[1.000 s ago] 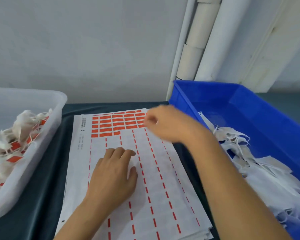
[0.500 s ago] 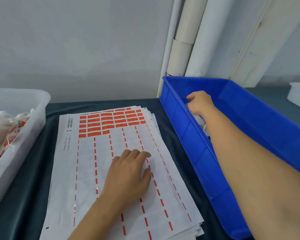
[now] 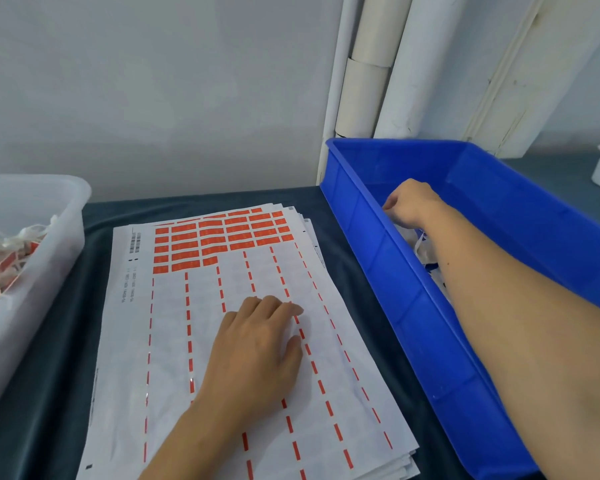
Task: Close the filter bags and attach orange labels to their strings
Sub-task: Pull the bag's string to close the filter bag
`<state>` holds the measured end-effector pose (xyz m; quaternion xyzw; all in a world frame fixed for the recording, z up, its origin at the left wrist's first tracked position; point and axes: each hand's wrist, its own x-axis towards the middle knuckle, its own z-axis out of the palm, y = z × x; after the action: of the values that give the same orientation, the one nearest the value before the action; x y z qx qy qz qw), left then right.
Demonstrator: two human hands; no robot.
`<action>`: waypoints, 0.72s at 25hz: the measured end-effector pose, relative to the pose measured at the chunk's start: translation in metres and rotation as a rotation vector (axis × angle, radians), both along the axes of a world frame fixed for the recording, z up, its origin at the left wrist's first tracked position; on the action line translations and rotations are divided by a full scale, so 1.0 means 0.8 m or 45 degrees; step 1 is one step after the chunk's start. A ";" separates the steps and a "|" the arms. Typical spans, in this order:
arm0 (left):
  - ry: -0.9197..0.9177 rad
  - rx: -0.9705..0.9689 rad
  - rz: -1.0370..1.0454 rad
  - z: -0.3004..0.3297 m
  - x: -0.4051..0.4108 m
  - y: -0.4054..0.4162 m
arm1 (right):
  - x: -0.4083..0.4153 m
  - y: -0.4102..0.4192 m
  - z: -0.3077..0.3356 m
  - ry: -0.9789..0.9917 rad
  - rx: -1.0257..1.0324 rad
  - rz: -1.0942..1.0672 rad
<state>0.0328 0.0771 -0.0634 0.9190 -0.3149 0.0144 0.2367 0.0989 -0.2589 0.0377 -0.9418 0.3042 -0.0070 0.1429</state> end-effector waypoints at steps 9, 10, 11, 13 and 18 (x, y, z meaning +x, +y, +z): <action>-0.009 0.007 -0.001 0.003 -0.001 0.000 | 0.009 0.012 0.011 -0.236 -0.257 -0.125; -0.008 0.002 0.000 0.003 0.000 0.000 | 0.010 0.012 0.011 -0.269 -0.239 -0.121; -0.008 -0.005 0.001 0.003 -0.001 0.001 | 0.010 0.012 0.011 -0.313 -0.213 -0.119; -0.009 -0.017 0.003 0.003 -0.001 0.001 | 0.007 0.013 0.013 -0.420 -0.165 -0.132; 0.006 -0.039 -0.004 0.003 0.000 0.002 | -0.003 0.019 0.038 -0.673 -0.147 -0.094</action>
<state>0.0329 0.0788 -0.0609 0.9149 -0.3154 0.0166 0.2515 0.0961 -0.2439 0.0684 -0.9022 0.2894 -0.2750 0.1632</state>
